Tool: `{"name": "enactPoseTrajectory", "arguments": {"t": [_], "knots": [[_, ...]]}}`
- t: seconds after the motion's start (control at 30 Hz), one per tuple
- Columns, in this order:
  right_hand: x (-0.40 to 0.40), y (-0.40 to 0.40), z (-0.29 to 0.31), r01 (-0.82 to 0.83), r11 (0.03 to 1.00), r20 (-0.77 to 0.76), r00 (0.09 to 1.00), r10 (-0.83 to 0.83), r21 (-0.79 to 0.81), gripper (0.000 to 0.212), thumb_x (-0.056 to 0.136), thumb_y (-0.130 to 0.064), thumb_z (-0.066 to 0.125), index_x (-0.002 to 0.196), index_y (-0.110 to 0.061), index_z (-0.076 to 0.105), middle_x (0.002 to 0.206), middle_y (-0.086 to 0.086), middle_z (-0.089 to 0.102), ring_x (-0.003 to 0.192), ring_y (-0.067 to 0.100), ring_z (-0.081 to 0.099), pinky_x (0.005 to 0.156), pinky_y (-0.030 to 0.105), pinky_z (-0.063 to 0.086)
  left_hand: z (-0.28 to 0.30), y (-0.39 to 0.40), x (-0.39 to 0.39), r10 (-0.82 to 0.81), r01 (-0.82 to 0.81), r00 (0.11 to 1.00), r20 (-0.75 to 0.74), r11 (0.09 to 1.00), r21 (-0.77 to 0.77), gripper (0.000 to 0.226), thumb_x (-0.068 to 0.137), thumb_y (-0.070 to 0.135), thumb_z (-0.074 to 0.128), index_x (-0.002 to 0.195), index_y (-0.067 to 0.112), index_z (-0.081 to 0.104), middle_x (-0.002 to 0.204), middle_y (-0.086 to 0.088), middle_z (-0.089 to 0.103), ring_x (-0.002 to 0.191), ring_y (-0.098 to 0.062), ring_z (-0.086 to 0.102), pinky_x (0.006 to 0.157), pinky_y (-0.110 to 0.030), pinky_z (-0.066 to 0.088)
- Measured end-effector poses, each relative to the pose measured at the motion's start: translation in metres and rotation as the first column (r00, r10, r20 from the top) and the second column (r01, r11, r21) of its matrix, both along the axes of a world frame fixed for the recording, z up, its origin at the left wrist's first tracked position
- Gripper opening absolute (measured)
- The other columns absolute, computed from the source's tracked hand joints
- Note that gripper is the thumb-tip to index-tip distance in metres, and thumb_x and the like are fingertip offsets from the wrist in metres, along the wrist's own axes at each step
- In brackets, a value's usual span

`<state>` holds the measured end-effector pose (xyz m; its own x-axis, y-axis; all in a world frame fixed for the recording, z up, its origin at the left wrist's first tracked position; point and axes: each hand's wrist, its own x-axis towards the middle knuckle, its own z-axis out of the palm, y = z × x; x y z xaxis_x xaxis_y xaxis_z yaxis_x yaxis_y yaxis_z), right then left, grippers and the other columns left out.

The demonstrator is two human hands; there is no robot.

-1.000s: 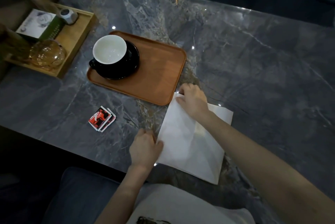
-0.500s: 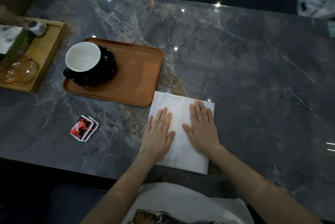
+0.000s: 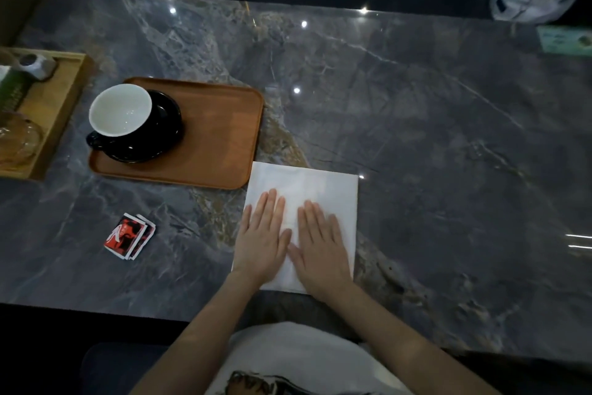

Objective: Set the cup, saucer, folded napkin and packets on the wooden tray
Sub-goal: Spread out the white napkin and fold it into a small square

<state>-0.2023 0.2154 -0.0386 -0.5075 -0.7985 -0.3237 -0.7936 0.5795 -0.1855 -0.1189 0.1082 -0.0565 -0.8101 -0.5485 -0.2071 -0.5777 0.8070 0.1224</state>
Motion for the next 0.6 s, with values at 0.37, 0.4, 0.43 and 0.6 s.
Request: {"name": "enactPoseTrajectory", "arguments": {"t": [0.37, 0.4, 0.43, 0.6], "knots": [[-0.030, 0.066, -0.013, -0.029, 0.994, -0.039, 0.999, 0.025, -0.103, 0.066, 0.093, -0.053, 0.021, 0.141, -0.009, 0.030, 0.147, 0.013, 0.039, 0.138, 0.024, 0.026, 0.112, 0.042, 0.009, 0.000, 0.000, -0.001, -0.020, 0.018, 0.998, -0.052, 0.999, -0.029, 0.062, 0.094, 0.043, 0.005, 0.142, 0.008, 0.023, 0.150, -0.012, 0.030, 0.140, -0.024, 0.021, 0.115, -0.039, 0.002], [-0.032, 0.064, -0.012, -0.038, 0.992, -0.064, 0.998, 0.030, -0.122, 0.063, 0.091, -0.050, 0.028, 0.138, -0.009, 0.035, 0.144, 0.013, 0.044, 0.135, 0.026, 0.035, 0.111, 0.043, 0.012, 0.000, 0.000, -0.001, -0.023, 0.021, 0.998, -0.055, 0.999, -0.024, 0.062, 0.094, 0.043, 0.006, 0.141, 0.008, 0.024, 0.150, -0.013, 0.030, 0.139, -0.026, 0.023, 0.116, -0.041, 0.007], [-0.034, 0.062, -0.010, -0.043, 0.987, -0.094, 0.995, 0.029, -0.153, 0.058, 0.089, -0.045, 0.034, 0.133, -0.009, 0.044, 0.138, 0.013, 0.052, 0.129, 0.027, 0.046, 0.109, 0.043, 0.015, 0.003, 0.000, -0.002, -0.028, 0.027, 0.998, -0.056, 1.000, -0.016, 0.061, 0.094, 0.043, 0.010, 0.141, 0.007, 0.025, 0.150, -0.013, 0.030, 0.139, -0.027, 0.025, 0.116, -0.043, 0.012], [-0.070, 0.029, 0.009, 0.038, 0.919, -0.022, 0.998, -0.051, -0.393, 0.027, 0.080, -0.022, 0.042, 0.085, -0.012, 0.066, 0.086, 0.007, 0.068, 0.081, 0.027, 0.065, 0.086, 0.034, 0.044, 0.036, -0.015, -0.026, -0.040, 0.037, 0.998, 0.049, 0.997, 0.064, 0.044, 0.088, 0.025, 0.044, 0.128, 0.007, 0.042, 0.140, -0.016, 0.041, 0.124, -0.034, 0.040, 0.096, -0.044, 0.042]]}}
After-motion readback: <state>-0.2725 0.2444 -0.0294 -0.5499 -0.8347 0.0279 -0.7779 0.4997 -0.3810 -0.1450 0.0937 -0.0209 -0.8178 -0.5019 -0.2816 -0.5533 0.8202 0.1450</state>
